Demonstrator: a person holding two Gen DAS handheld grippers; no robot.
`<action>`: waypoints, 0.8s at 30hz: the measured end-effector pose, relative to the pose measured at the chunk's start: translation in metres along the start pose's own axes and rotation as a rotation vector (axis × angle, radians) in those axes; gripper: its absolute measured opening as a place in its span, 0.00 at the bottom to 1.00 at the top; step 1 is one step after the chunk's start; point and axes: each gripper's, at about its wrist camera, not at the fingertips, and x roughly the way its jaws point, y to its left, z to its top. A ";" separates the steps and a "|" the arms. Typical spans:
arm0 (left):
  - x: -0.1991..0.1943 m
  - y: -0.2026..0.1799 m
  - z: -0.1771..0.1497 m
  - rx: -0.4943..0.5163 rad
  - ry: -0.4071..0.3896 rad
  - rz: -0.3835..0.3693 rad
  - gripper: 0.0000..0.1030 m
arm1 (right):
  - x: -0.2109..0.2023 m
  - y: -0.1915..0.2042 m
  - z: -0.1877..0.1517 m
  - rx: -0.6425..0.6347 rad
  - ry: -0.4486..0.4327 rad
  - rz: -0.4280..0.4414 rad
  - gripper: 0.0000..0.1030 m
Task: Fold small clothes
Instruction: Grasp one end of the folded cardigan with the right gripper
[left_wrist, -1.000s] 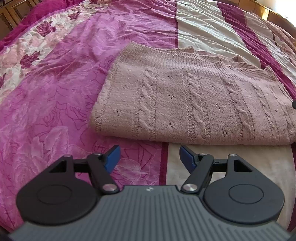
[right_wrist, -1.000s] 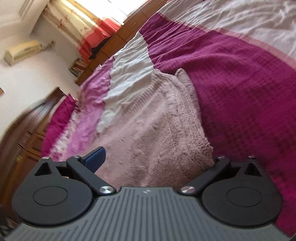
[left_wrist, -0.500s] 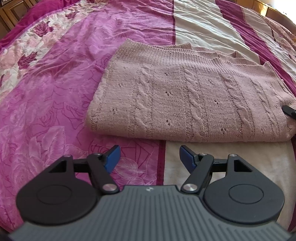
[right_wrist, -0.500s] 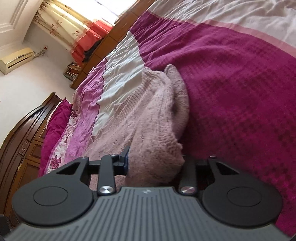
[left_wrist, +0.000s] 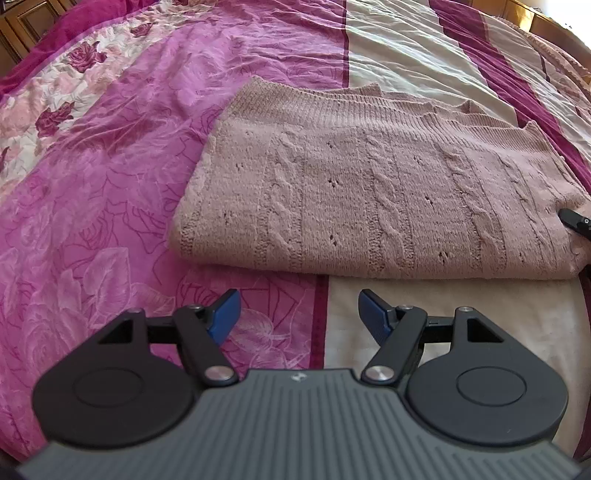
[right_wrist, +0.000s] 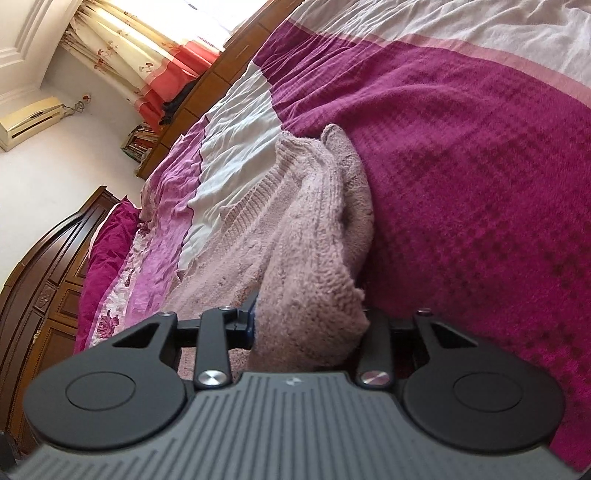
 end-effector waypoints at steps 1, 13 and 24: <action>0.000 0.000 0.000 0.001 -0.001 -0.001 0.70 | -0.001 0.002 0.000 -0.005 -0.004 -0.007 0.39; -0.006 0.009 0.001 -0.006 -0.014 0.010 0.70 | -0.013 0.023 0.007 -0.037 -0.053 0.015 0.30; -0.008 0.020 0.003 -0.020 -0.021 0.009 0.70 | -0.019 0.065 0.008 -0.157 -0.074 0.037 0.29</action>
